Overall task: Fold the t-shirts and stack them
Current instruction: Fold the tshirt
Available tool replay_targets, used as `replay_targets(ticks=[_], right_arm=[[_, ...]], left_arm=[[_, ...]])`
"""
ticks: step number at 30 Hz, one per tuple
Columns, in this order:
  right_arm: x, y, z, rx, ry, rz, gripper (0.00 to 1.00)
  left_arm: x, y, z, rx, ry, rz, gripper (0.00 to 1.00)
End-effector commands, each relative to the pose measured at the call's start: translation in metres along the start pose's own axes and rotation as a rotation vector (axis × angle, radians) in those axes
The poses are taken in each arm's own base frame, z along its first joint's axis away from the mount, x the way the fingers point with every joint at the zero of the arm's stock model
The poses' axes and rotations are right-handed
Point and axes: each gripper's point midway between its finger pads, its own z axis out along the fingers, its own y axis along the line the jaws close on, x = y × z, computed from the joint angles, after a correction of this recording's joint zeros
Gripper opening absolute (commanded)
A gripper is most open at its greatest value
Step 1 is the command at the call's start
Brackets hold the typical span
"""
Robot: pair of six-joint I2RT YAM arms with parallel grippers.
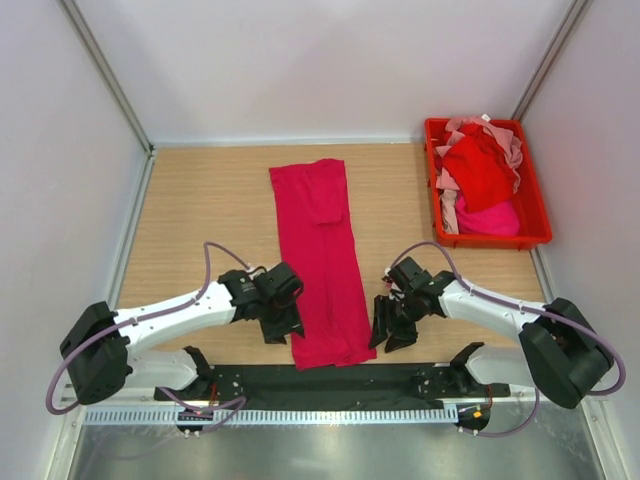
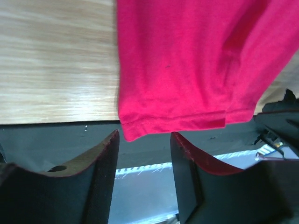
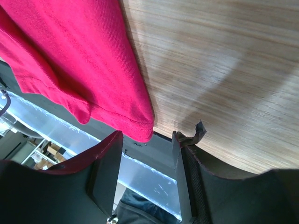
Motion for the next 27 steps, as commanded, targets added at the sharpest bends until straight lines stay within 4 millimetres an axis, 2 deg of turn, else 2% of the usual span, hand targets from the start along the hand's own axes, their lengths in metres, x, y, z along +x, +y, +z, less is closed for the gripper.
replay_targets(ticks=[1,3,7,8,14,20,23,27], right_arm=[[-0.001,0.003,-0.002,-0.004,-0.029,0.002,0.53],[-0.002,0.000,-0.002,0.009,-0.039,0.002,0.53],[-0.003,0.001,-0.003,0.014,-0.038,-0.001,0.53],[-0.004,0.003,-0.005,0.011,-0.046,-0.003,0.53],[-0.006,0.002,-0.008,0.018,-0.067,-0.015,0.53],[-0.006,-0.002,-0.007,0.027,-0.081,-0.018,0.53],[-0.005,-0.003,-0.007,0.030,-0.078,-0.018,0.53],[-0.003,-0.005,-0.005,0.032,-0.068,-0.016,0.53]], left_arm=[[0.009,0.011,0.001,-0.038,0.024,-0.114,0.47],[0.017,0.018,0.006,-0.052,0.055,-0.130,0.44],[0.028,0.027,0.017,-0.063,0.099,-0.163,0.43],[0.028,0.021,0.019,-0.035,0.099,-0.178,0.43],[0.032,0.017,0.025,-0.026,0.110,-0.191,0.48],[0.045,0.008,0.032,-0.043,0.151,-0.165,0.49],[0.051,0.012,0.036,-0.075,0.172,-0.158,0.48],[0.050,0.016,0.036,-0.093,0.156,-0.178,0.47]])
